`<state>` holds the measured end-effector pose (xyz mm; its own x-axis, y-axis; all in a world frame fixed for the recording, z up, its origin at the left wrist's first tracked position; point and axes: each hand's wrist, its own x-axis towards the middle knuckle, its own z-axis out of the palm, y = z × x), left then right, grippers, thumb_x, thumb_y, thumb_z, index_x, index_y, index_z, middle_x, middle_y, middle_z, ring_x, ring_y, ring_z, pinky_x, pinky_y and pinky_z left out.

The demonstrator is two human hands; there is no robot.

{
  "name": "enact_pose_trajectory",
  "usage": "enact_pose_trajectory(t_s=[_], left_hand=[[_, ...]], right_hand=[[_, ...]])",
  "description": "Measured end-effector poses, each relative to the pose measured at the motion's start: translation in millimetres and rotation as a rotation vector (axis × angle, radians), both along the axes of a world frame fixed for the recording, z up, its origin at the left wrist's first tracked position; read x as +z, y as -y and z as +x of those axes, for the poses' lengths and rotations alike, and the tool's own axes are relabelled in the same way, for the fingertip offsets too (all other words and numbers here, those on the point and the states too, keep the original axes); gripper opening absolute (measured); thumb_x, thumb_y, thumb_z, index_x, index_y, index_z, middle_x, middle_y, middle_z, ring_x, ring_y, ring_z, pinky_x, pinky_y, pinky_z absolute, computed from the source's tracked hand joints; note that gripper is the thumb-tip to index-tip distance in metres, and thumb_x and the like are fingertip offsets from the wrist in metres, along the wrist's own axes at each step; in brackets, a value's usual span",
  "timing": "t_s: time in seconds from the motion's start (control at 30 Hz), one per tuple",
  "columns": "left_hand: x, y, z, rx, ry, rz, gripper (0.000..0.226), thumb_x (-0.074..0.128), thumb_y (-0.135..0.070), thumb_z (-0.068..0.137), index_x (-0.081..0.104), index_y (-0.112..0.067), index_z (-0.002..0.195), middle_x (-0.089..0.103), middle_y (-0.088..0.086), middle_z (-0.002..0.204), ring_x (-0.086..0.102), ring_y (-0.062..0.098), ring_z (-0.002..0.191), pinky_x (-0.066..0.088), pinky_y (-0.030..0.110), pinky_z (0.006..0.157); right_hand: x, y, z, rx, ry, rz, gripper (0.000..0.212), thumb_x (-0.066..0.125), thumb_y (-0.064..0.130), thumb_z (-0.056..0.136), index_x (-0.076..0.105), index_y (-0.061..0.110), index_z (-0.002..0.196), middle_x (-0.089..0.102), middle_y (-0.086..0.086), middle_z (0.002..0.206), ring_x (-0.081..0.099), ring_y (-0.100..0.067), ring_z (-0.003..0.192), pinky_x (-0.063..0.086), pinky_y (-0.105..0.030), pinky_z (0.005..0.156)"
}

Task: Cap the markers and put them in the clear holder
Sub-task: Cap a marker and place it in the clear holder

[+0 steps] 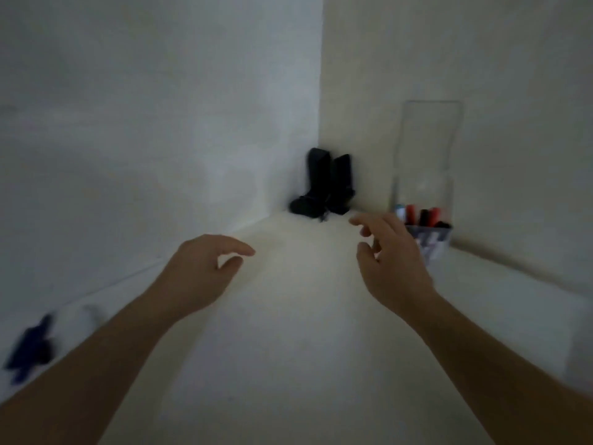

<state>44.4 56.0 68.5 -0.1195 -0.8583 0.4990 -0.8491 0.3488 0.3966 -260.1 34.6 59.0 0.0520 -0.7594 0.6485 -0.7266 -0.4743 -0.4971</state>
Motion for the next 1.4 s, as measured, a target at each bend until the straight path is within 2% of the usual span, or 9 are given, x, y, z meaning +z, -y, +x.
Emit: enact_pose_trajectory(t_s=[0.13,0.3,0.43,0.6,0.7,0.8,1.03,1.23,1.4], left_hand=[[0,-35,109,0.260,-0.050,0.188,0.021,0.063,-0.024,0.097,0.075,-0.036,0.108,0.070,-0.015,0.107,0.059,0.002,0.090,0.041,0.018,0.083],[-9,-69,194,0.457,-0.125,0.285,0.030,0.053,-0.015,0.100,0.074,-0.032,0.111,0.068,-0.009,0.116,0.059,0.008,0.101,0.041,0.022,0.088],[-37,-73,206,0.428,-0.015,0.260,0.041,0.052,-0.010,0.094,0.073,-0.042,0.109,0.068,-0.011,0.121,0.059,0.014,0.110,0.048,0.031,0.095],[-39,-70,207,0.532,0.095,0.171,0.043,0.050,-0.011,0.093,0.067,-0.041,0.120,0.065,-0.006,0.129,0.050,0.026,0.120,0.044,0.044,0.101],[-32,-74,223,0.654,-0.083,0.152,0.029,0.050,-0.019,0.096,0.069,-0.040,0.101,0.068,-0.004,0.110,0.059,0.023,0.103,0.052,0.042,0.092],[-32,-89,240,0.584,-0.145,0.342,0.012,0.065,-0.033,0.086,0.069,-0.044,0.086,0.065,-0.014,0.097,0.061,0.018,0.098,0.053,0.036,0.090],[-30,-102,235,0.402,0.072,0.589,0.054,0.078,-0.062,0.058,0.066,-0.052,0.109,0.044,-0.016,0.111,0.033,0.013,0.113,0.037,0.033,0.098],[-29,-90,216,0.413,0.233,0.514,0.037,0.082,-0.064,0.061,0.069,-0.048,0.092,0.051,-0.014,0.097,0.038,0.016,0.104,0.038,0.036,0.091],[-26,-77,166,0.306,-0.221,0.286,0.022,0.083,-0.044,0.076,0.074,-0.039,0.095,0.065,-0.025,0.079,0.060,-0.004,0.073,0.041,0.010,0.059]], right_hand=[[-15,-18,108,0.334,-0.054,0.151,0.045,0.061,0.008,0.090,0.060,0.039,0.123,0.053,0.017,0.101,0.055,-0.006,0.083,0.041,-0.012,0.073],[-38,-40,229,0.597,-0.183,0.250,0.039,0.060,0.023,0.094,0.058,0.037,0.130,0.053,0.015,0.110,0.053,-0.004,0.085,0.047,-0.021,0.080],[-61,-49,293,0.587,-0.355,0.312,0.045,0.054,0.046,0.095,0.053,0.033,0.138,0.053,0.004,0.126,0.053,-0.020,0.107,0.049,-0.037,0.094],[-65,-49,331,0.438,-0.467,0.294,0.053,0.045,0.065,0.089,0.055,0.029,0.127,0.055,-0.002,0.115,0.051,-0.025,0.104,0.052,-0.043,0.084],[-62,-42,340,0.413,-0.499,0.330,0.039,0.049,0.051,0.094,0.058,0.020,0.115,0.056,-0.006,0.109,0.058,-0.027,0.099,0.052,-0.038,0.076],[-53,-34,330,0.435,-0.584,0.358,0.027,0.043,0.032,0.101,0.060,0.016,0.112,0.062,-0.015,0.105,0.061,-0.033,0.098,0.043,-0.033,0.073],[-39,-27,265,0.300,-0.701,0.446,0.024,0.034,0.045,0.099,0.050,0.028,0.097,0.052,0.002,0.085,0.054,-0.021,0.075,0.038,-0.033,0.063],[-48,-26,215,0.200,-0.606,0.407,0.027,0.037,0.048,0.097,0.053,0.030,0.109,0.061,0.001,0.080,0.055,-0.025,0.071,0.042,-0.033,0.062],[-53,-18,201,0.279,-0.361,0.404,0.035,0.037,0.064,0.098,0.059,0.040,0.111,0.056,0.004,0.062,0.057,-0.016,0.064,0.046,-0.033,0.059]])
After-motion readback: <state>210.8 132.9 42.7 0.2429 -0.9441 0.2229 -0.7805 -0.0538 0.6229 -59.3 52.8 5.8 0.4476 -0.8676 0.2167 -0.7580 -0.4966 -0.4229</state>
